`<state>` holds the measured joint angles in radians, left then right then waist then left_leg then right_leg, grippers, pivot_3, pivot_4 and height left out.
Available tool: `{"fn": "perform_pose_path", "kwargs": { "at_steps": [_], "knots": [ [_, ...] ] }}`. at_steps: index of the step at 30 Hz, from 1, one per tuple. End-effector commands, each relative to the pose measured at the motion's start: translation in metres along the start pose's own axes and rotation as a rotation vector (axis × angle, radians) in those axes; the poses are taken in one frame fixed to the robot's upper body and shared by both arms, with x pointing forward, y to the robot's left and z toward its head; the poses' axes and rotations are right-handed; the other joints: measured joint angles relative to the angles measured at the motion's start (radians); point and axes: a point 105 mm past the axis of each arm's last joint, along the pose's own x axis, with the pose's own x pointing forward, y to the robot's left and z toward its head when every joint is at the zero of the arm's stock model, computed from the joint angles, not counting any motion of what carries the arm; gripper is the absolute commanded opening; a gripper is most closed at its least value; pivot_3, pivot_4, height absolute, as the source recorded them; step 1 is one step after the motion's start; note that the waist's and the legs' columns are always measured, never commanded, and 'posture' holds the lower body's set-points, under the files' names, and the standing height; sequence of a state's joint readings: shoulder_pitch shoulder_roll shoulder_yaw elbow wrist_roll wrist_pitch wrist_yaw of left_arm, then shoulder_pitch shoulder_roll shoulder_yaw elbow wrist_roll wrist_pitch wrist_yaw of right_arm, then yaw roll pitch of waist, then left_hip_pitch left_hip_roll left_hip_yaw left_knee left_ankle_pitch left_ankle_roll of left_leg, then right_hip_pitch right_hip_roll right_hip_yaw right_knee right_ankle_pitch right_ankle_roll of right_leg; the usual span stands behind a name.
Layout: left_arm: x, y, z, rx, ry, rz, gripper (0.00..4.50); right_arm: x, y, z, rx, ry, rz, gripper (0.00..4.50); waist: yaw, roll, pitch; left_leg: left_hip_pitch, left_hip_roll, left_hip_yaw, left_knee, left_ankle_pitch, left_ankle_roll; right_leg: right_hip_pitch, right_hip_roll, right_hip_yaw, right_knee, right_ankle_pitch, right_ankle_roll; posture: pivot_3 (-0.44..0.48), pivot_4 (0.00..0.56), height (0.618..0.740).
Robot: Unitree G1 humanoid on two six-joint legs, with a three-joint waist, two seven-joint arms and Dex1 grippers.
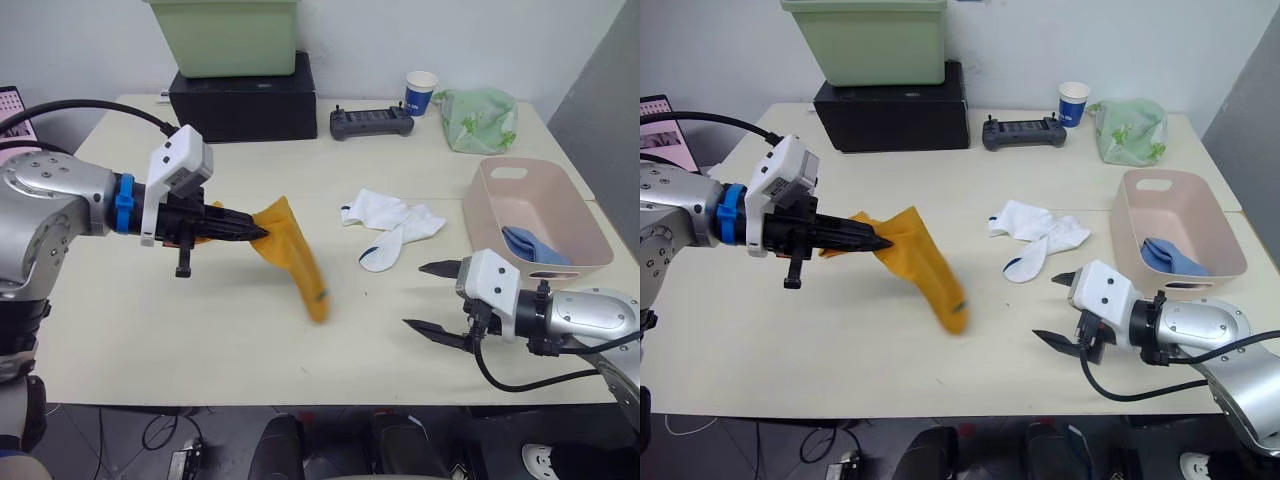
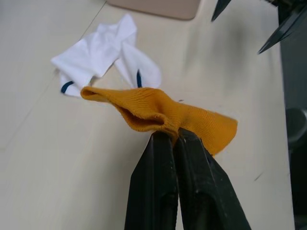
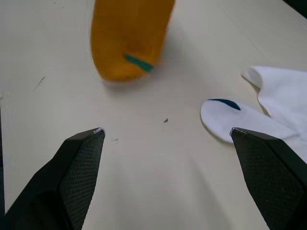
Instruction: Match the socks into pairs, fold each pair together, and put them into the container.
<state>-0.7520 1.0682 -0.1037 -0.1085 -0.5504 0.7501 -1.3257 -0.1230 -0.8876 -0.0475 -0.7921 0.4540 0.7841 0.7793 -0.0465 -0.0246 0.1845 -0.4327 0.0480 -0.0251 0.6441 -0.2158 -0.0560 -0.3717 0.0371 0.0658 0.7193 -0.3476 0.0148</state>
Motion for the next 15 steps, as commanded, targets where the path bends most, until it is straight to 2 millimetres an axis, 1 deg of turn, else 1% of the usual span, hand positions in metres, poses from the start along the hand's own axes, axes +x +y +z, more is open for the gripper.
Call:
{"fn": "perform_pose_path", "kwargs": {
  "at_steps": [1, 3, 6, 8, 12, 14, 15],
  "knots": [
    [0.05, -0.014, -0.007, -0.033, -0.036, -0.151, 0.0, -0.006, -0.001, 0.008, -0.038, -0.008, -0.04, 4.49, 0.006, 0.001, -0.001, 0.0, 0.0, 0.0, 0.0, 0.0, 0.0, 0.0, 0.0, 0.0, 0.0, 0.0, 0.0, 0.0, 0.15, 0.735],
    [0.086, -0.022, -0.003, -0.077, -0.093, -0.227, 0.0, -0.007, -0.001, 0.008, -0.033, -0.001, -0.051, 4.49, 0.019, 0.0, 0.0, -0.001, -0.002, 0.001, 0.002, 0.0, 0.0, 0.001, 0.0, 0.0, 0.0, 0.0, 0.0, 0.0, 0.15, 0.735],
    [0.124, -0.031, -0.005, -0.076, -0.101, -0.299, 0.0, -0.009, -0.001, 0.007, -0.031, 0.013, -0.057, 4.49, 0.021, 0.0, 0.0, -0.003, -0.002, 0.001, 0.003, 0.0, 0.0, 0.001, -0.003, 0.001, -0.002, 0.0, 0.0, 0.0, 0.15, 0.735],
    [0.138, -0.036, -0.005, -0.066, -0.103, -0.329, 0.0, -0.011, -0.001, 0.006, -0.025, 0.022, -0.063, 4.49, 0.02, 0.0, 0.0, -0.003, -0.003, 0.001, 0.003, 0.0, 0.0, 0.001, -0.004, 0.002, -0.003, 0.0, 0.0, 0.0, 0.15, 0.735],
    [0.164, -0.045, 0.013, -0.037, -0.157, -0.387, 0.0, -0.017, 0.0, 0.002, -0.009, 0.056, -0.077, 4.49, 0.019, 0.0, 0.0, -0.003, -0.004, 0.001, 0.003, 0.0, 0.0, 0.001, -0.003, 0.001, -0.002, 0.0, 0.0, 0.0, 0.15, 0.735],
    [0.185, -0.051, 0.018, 0.025, -0.163, -0.409, 0.0, -0.021, 0.003, -0.003, 0.002, 0.083, -0.078, 4.49, 0.019, 0.0, 0.0, -0.002, -0.004, 0.001, 0.003, 0.0, 0.0, 0.002, -0.002, 0.001, -0.002, 0.0, 0.0, 0.0, 0.15, 0.735],
    [0.195, -0.052, 0.021, 0.027, -0.175, -0.401, 0.0, -0.023, 0.002, -0.004, 0.003, 0.091, -0.084, 4.49, 0.019, 0.0, -0.001, -0.002, -0.005, 0.001, 0.003, 0.0, 0.0, 0.003, -0.002, 0.001, -0.002, 0.0, 0.0, 0.0, 0.15, 0.735]
  ]
}}
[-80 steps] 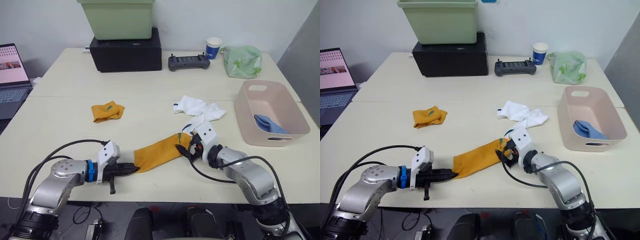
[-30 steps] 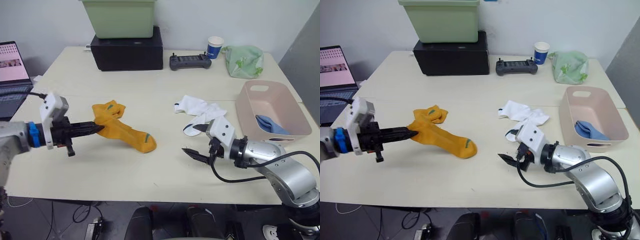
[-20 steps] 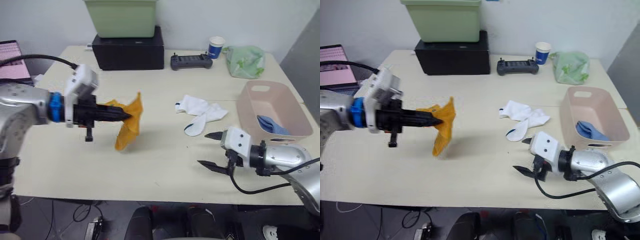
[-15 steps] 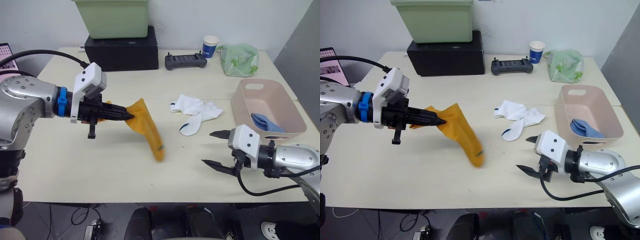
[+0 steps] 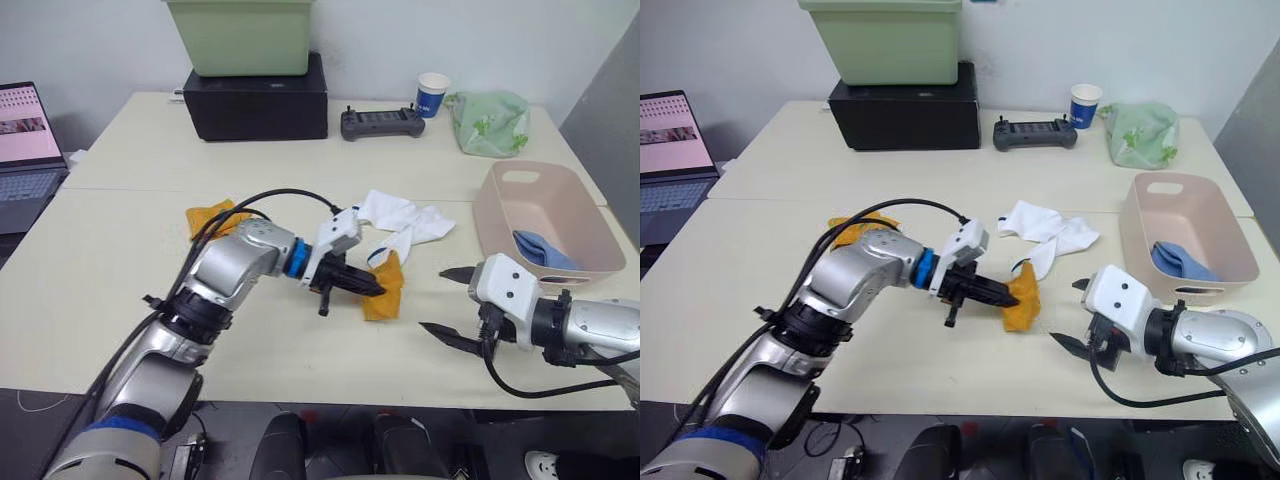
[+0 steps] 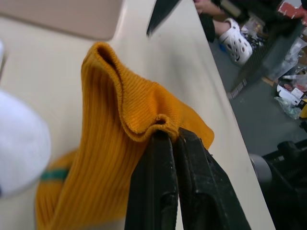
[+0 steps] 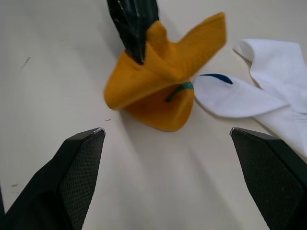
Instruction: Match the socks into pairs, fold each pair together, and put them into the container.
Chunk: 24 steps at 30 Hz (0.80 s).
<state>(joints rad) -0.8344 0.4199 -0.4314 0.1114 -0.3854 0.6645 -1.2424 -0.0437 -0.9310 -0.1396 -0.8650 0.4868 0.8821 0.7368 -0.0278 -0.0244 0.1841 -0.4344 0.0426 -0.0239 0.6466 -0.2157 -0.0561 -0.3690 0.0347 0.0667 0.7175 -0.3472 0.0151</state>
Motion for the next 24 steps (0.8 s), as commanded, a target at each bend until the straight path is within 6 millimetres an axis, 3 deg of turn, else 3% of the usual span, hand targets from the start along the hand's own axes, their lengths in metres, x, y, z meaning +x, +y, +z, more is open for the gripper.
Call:
{"fn": "perform_pose_path", "kwargs": {
  "at_steps": [1, 7, 11, 17, 19, 21, 24],
  "knots": [
    [0.031, 0.005, 0.01, 0.09, -0.006, -0.018, 0.0, -0.009, 0.0, 0.004, -0.033, 0.01, -0.03, 4.49, 0.0, 0.0, 0.0, 0.0, 0.0, 0.0, 0.0, 0.0, 0.0, 0.0, 0.0, 0.0, 0.0, 0.0, 0.0, 0.0, 0.15, 0.735],
    [0.055, 0.016, 0.015, 0.116, -0.017, 0.005, 0.0, -0.015, 0.0, -0.006, -0.031, 0.078, -0.036, 4.49, -0.004, 0.0, 0.0, 0.0, -0.001, 0.0, 0.0, 0.0, 0.0, 0.0, 0.0, 0.001, 0.0, 0.0, 0.0, 0.0, 0.15, 0.735],
    [0.059, 0.008, 0.024, 0.168, -0.057, -0.028, 1.01, -0.019, -0.003, -0.013, -0.037, 0.122, -0.058, 4.5, -0.003, 0.0, 0.0, 0.0, -0.001, 0.001, -0.001, 0.0, 0.0, 0.0, 0.001, 0.001, 0.0, 0.0, 0.0, 0.0, 0.15, 0.735],
    [0.029, 0.009, 0.051, 0.232, -0.126, -0.005, 3.01, -0.02, -0.005, -0.015, -0.029, 0.123, -0.077, 4.5, -0.004, 0.0, 0.0, 0.0, 0.0, 0.001, 0.0, 0.0, 0.0, 0.0, 0.001, 0.001, 0.0, 0.0, 0.0, 0.0, 0.15, 0.735],
    [0.01, 0.007, 0.054, 0.267, -0.134, 0.0, 3.65, -0.018, -0.006, -0.015, -0.019, 0.113, -0.095, 4.5, -0.005, 0.0, 0.0, 0.0, 0.0, 0.001, 0.0, 0.0, 0.0, 0.0, 0.001, 0.001, 0.0, 0.0, 0.0, 0.0, 0.15, 0.735],
    [-0.008, 0.004, 0.047, 0.291, -0.118, -0.01, 4.37, -0.016, -0.008, -0.015, -0.015, 0.101, -0.125, 4.5, -0.006, 0.0, 0.0, 0.001, 0.0, 0.001, 0.0, 0.0, 0.0, 0.0, 0.001, 0.002, 0.0, 0.0, 0.0, 0.0, 0.15, 0.735],
    [-0.029, 0.002, 0.022, 0.296, -0.044, -0.018, 4.47, -0.012, -0.014, -0.019, 0.021, 0.087, -0.191, 4.5, -0.005, 0.001, -0.001, 0.001, 0.001, 0.0, -0.001, 0.001, -0.001, 0.0, 0.001, 0.001, 0.0, 0.0, 0.0, 0.0, 0.15, 0.735]
  ]
}}
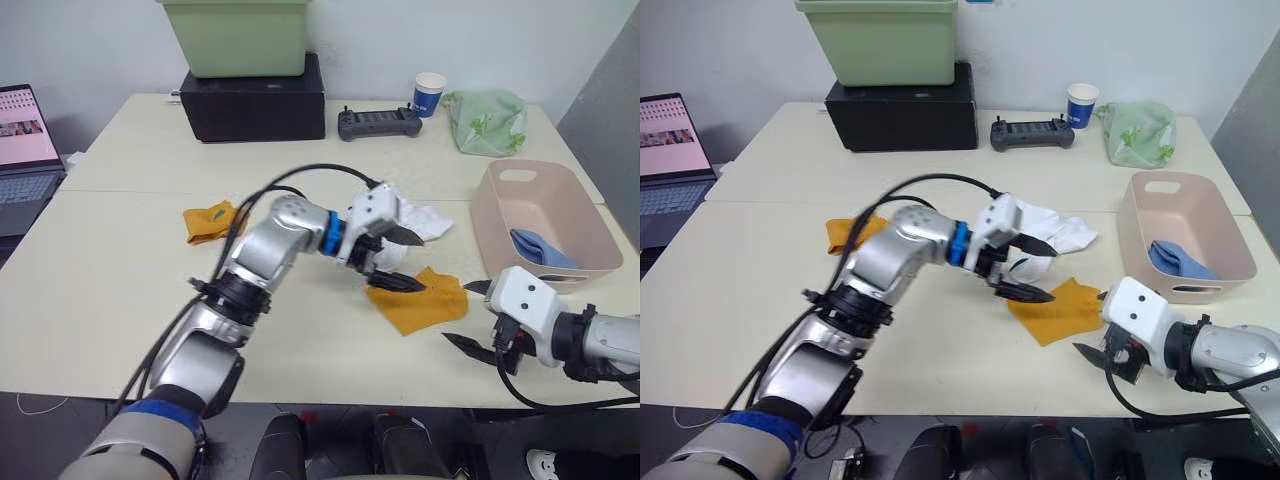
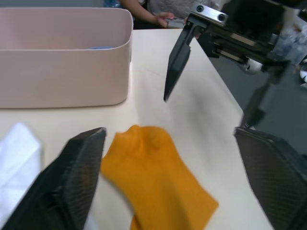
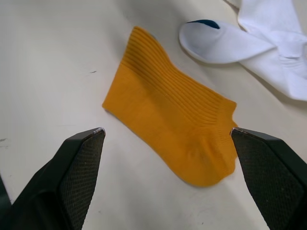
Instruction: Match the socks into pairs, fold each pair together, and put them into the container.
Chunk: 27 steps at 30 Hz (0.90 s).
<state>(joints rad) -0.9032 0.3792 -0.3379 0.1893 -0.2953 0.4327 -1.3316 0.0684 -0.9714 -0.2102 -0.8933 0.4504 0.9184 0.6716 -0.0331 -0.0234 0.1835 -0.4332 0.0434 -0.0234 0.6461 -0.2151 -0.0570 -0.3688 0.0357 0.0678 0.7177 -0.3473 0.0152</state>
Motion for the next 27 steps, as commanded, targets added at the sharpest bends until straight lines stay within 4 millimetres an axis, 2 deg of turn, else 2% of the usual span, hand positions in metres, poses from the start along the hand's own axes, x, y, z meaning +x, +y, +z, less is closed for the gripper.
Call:
{"fn": "perform_pose_path", "kwargs": {
  "at_steps": [1, 4, 7, 13, 20, 21, 23, 27],
  "knots": [
    [-0.021, -0.013, -0.019, 0.058, 0.058, -0.054, 4.47, 0.005, -0.01, 0.0, 0.023, -0.031, -0.104, 4.5, 0.0, 0.0, 0.0, 0.0, 0.0, 0.0, 0.0, 0.0, 0.0, 0.0, 0.0, 0.0, 0.0, 0.0, 0.0, 0.0, 0.15, 0.735],
    [-0.029, -0.015, -0.044, 0.086, 0.121, -0.042, 4.47, 0.013, -0.019, -0.008, 0.079, -0.038, -0.203, 4.5, 0.002, 0.0, 0.0, 0.0, 0.001, 0.0, 0.0, 0.0, 0.0, 0.0, 0.0, 0.0, 0.0, 0.0, 0.0, 0.0, 0.15, 0.735],
    [-0.027, -0.015, -0.069, 0.136, 0.176, -0.026, 4.47, 0.026, -0.027, -0.015, 0.15, -0.058, -0.287, 4.5, 0.006, 0.0, 0.0, 0.0, 0.001, 0.0, 0.0, 0.0, 0.001, 0.0, -0.002, 0.0, 0.0, 0.0, 0.0, 0.0, 0.15, 0.735],
    [-0.008, -0.006, -0.084, 0.142, 0.151, 0.035, 4.47, 0.044, -0.037, -0.031, 0.226, -0.045, -0.386, 4.5, 0.006, 0.0, 0.0, -0.001, 0.0, 0.001, 0.001, -0.001, 0.001, 0.0, -0.003, 0.0, 0.0, 0.0, 0.0, 0.0, 0.15, 0.735],
    [0.001, -0.005, -0.093, 0.191, 0.185, -0.015, 4.47, 0.056, -0.042, -0.043, 0.31, -0.032, -0.413, 4.5, 0.001, 0.0, 0.0, -0.001, 0.0, 0.0, 0.0, -0.001, 0.001, -0.001, -0.001, 0.0, 0.001, 0.0, 0.0, 0.0, 0.15, 0.735],
    [0.002, -0.005, -0.095, 0.21, 0.2, -0.022, 4.1, 0.059, -0.041, -0.044, 0.327, -0.032, -0.402, 4.13, 0.001, 0.0, 0.0, -0.001, 0.0, 0.0, 0.0, -0.001, 0.001, -0.001, 0.0, 0.0, 0.001, 0.0, 0.0, 0.0, 0.15, 0.735],
    [0.005, -0.006, -0.097, 0.232, 0.211, -0.038, 3.64, 0.063, -0.039, -0.046, 0.361, -0.035, -0.387, 3.63, 0.001, 0.0, 0.0, -0.001, -0.001, 0.001, 0.0, -0.001, 0.001, -0.001, 0.0, 0.0, 0.001, 0.0, 0.0, 0.0, 0.15, 0.735],
    [0.013, -0.007, -0.1, 0.253, 0.209, -0.055, 2.29, 0.069, -0.035, -0.047, 0.4, -0.037, -0.356, 2.18, 0.002, 0.0, 0.0, -0.001, -0.001, 0.001, 0.0, -0.001, 0.001, -0.001, 0.0, 0.0, 0.001, 0.0, 0.0, 0.0, 0.15, 0.735]
  ]
}}
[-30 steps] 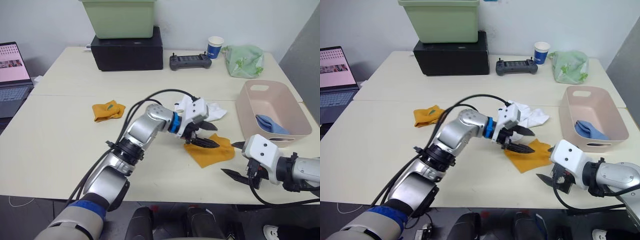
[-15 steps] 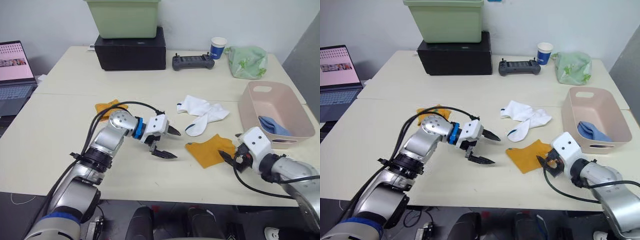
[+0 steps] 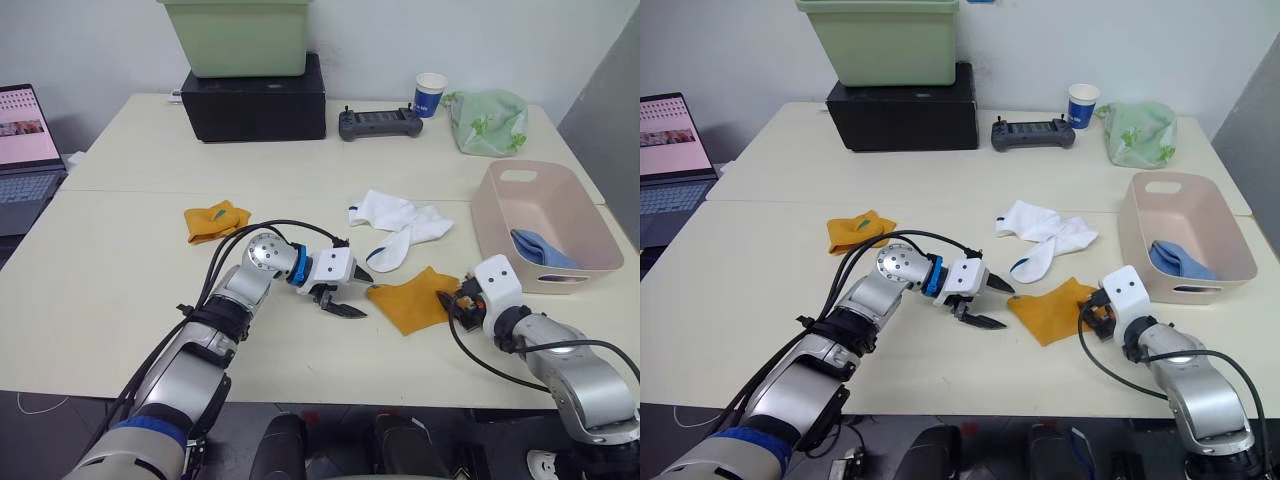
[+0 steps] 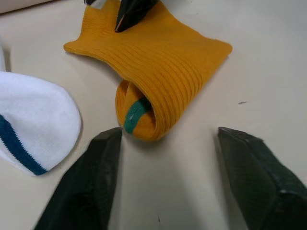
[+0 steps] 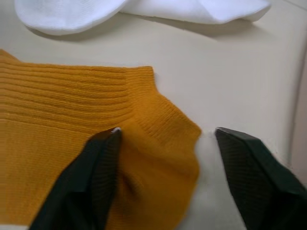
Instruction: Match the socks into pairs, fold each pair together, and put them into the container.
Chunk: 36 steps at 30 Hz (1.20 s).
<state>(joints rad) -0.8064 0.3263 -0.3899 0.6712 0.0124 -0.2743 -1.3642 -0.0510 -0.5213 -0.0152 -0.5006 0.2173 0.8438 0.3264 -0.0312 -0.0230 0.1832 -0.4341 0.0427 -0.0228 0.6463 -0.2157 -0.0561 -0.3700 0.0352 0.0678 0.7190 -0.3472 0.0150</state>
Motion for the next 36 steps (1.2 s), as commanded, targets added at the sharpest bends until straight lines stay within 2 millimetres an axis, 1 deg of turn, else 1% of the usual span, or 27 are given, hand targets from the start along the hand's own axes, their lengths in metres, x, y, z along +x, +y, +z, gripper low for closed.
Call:
{"fn": "perform_pose_path", "kwargs": {
  "at_steps": [1, 4, 5, 6, 7, 9, 13, 14, 17, 19, 20, 23, 24, 26, 28, 30, 31, 34, 36],
  "knots": [
    [0.009, -0.001, 0.006, 0.077, 0.003, -0.032, 1.96, 0.001, 0.002, 0.004, 0.021, -0.015, 0.019, 1.81, 0.0, 0.0, 0.0, 0.0, 0.0, 0.0, 0.0, 0.0, 0.0, 0.0, 0.0, 0.0, 0.0, 0.0, 0.0, 0.0, 0.15, 0.735],
    [0.013, -0.003, 0.006, 0.103, 0.0, -0.042, 0.96, 0.0, 0.006, 0.005, 0.025, -0.026, 0.046, 0.74, 0.0, 0.0, 0.0, 0.0, 0.0, 0.0, 0.0, 0.0, 0.0, 0.0, 0.0, 0.0, 0.0, 0.0, 0.0, 0.0, 0.15, 0.735],
    [0.013, -0.003, 0.006, 0.108, -0.002, -0.044, 0.56, -0.001, 0.007, 0.006, 0.021, -0.033, 0.053, 0.32, 0.0, 0.0, 0.0, 0.0, 0.0, 0.0, 0.0, 0.0, 0.0, 0.0, 0.0, 0.0, 0.0, 0.0, 0.0, 0.0, 0.15, 0.735],
    [0.014, -0.003, 0.007, 0.11, -0.005, -0.044, 0.24, -0.002, 0.008, 0.009, 0.014, -0.046, 0.061, 0.02, 0.0, 0.0, 0.0, 0.0, 0.0, 0.0, 0.0, 0.0, 0.0, 0.0, 0.0, 0.0, 0.0, 0.0, 0.0, 0.0, 0.15, 0.735],
    [0.014, -0.003, 0.007, 0.111, -0.01, -0.044, 0.02, -0.004, 0.01, 0.012, 0.012, -0.058, 0.072, 0.0, 0.0, 0.0, 0.0, 0.0, 0.0, 0.0, 0.0, 0.0, 0.0, 0.0, 0.0, 0.0, 0.0, 0.0, 0.0, 0.0, 0.15, 0.735],
    [0.01, -0.005, 0.008, 0.116, -0.015, -0.048, 0.02, -0.008, 0.014, 0.018, -0.008, -0.082, 0.09, 0.0, 0.0, 0.0, 0.0, 0.0, 0.0, 0.0, 0.0, 0.0, 0.0, 0.0, 0.0, 0.0, 0.0, 0.0, 0.0, 0.0, 0.15, 0.735],
    [-0.01, -0.01, 0.009, 0.107, -0.01, -0.058, 0.02, -0.018, 0.028, 0.031, -0.034, -0.137, 0.155, 0.0, -0.004, 0.0, 0.0, 0.0, 0.001, 0.0, 0.0, 0.0, 0.0, 0.0, 0.001, 0.0, 0.0, 0.0, 0.0, 0.0, 0.15, 0.735],
    [-0.023, -0.015, 0.01, 0.072, -0.006, -0.077, 0.02, -0.023, 0.035, 0.039, -0.033, -0.17, 0.187, 0.0, -0.006, 0.0, 0.0, 0.0, 0.002, -0.001, 0.0, 0.0, 0.0, 0.0, 0.002, 0.0, 0.0, 0.0, 0.0, 0.0, 0.15, 0.735],
    [-0.049, -0.028, 0.015, -0.021, 0.005, -0.132, 0.02, -0.032, 0.05, 0.053, -0.022, -0.222, 0.252, 0.0, -0.015, 0.0, 0.0, 0.001, 0.003, -0.001, -0.001, 0.0, 0.0, -0.001, 0.003, 0.0, 0.001, 0.0, 0.0, 0.0, 0.15, 0.735],
    [-0.075, -0.043, 0.017, -0.161, 0.033, -0.178, 0.02, -0.036, 0.064, 0.06, -0.01, -0.253, 0.295, 0.0, -0.016, 0.0, 0.0, 0.001, 0.004, -0.003, -0.001, 0.0, 0.0, 0.0, 0.003, -0.002, 0.002, 0.0, 0.0, 0.0, 0.15, 0.735],
    [-0.087, -0.049, 0.018, -0.221, 0.057, -0.192, 0.02, -0.036, 0.07, 0.064, -0.001, -0.269, 0.307, 0.0, -0.02, 0.0, 0.0, 0.001, 0.004, -0.003, -0.001, 0.0, 0.0, 0.0, 0.003, -0.002, 0.002, 0.0, 0.0, 0.0, 0.15, 0.735],
    [-0.11, -0.06, 0.018, -0.339, 0.111, -0.205, 0.02, -0.032, 0.081, 0.07, 0.012, -0.295, 0.32, 0.0, -0.025, 0.002, -0.001, 0.002, 0.005, -0.007, -0.001, 0.0, 0.0, 0.0, 0.002, -0.002, 0.002, 0.0, 0.0, 0.0, 0.15, 0.735],
    [-0.119, -0.063, 0.016, -0.388, 0.137, -0.2, 0.02, -0.029, 0.086, 0.071, 0.015, -0.305, 0.325, 0.0, -0.025, 0.002, -0.001, 0.002, 0.005, -0.007, -0.001, 0.0, 0.0, 0.0, 0.002, -0.002, 0.002, 0.0, 0.0, 0.0, 0.15, 0.735],
    [-0.129, -0.064, 0.015, -0.461, 0.164, -0.19, 0.02, -0.024, 0.093, 0.071, 0.017, -0.309, 0.331, 0.0, -0.021, 0.002, -0.001, 0.002, 0.005, -0.006, -0.001, 0.0, 0.0, 0.0, 0.002, -0.002, 0.002, -0.001, 0.0, 0.0, 0.15, 0.735],
    [-0.133, -0.059, 0.01, -0.482, 0.195, -0.178, 0.02, -0.016, 0.097, 0.068, 0.002, -0.3, 0.318, 0.0, -0.012, 0.002, -0.001, 0.001, 0.004, -0.005, 0.0, 0.0, 0.0, 0.0, 0.001, -0.002, 0.002, -0.001, 0.0, 0.0, 0.15, 0.735],
    [-0.131, -0.055, 0.004, -0.494, 0.216, -0.174, 0.02, -0.008, 0.096, 0.065, -0.007, -0.288, 0.279, 0.0, -0.005, 0.002, -0.001, 0.001, 0.003, -0.003, 0.0, 0.0, 0.0, 0.0, 0.001, -0.002, 0.001, -0.001, 0.0, 0.0, 0.15, 0.735],
    [-0.127, -0.051, 0.0, -0.506, 0.217, -0.17, 0.02, -0.005, 0.093, 0.062, -0.016, -0.277, 0.247, 0.0, -0.001, 0.002, -0.001, 0.001, 0.003, -0.002, 0.0, 0.0, 0.0, -0.001, 0.001, -0.002, 0.001, -0.001, 0.0, 0.0, 0.15, 0.735],
    [-0.111, -0.031, -0.018, -0.544, 0.238, -0.151, 0.02, 0.012, 0.081, 0.047, -0.03, -0.228, 0.111, 0.0, 0.005, 0.001, -0.001, 0.001, 0.002, -0.002, 0.0, 0.0, 0.0, -0.001, 0.001, -0.003, 0.001, -0.001, 0.0, 0.0, 0.15, 0.735],
    [-0.102, -0.019, -0.023, -0.556, 0.241, -0.127, 0.02, 0.016, 0.072, 0.04, -0.02, -0.202, 0.04, 0.0, 0.004, 0.001, -0.001, 0.0, 0.001, -0.001, 0.0, 0.0, 0.0, -0.001, 0.001, -0.005, 0.001, 0.0, 0.0, 0.0, 0.15, 0.735]
  ]
}}
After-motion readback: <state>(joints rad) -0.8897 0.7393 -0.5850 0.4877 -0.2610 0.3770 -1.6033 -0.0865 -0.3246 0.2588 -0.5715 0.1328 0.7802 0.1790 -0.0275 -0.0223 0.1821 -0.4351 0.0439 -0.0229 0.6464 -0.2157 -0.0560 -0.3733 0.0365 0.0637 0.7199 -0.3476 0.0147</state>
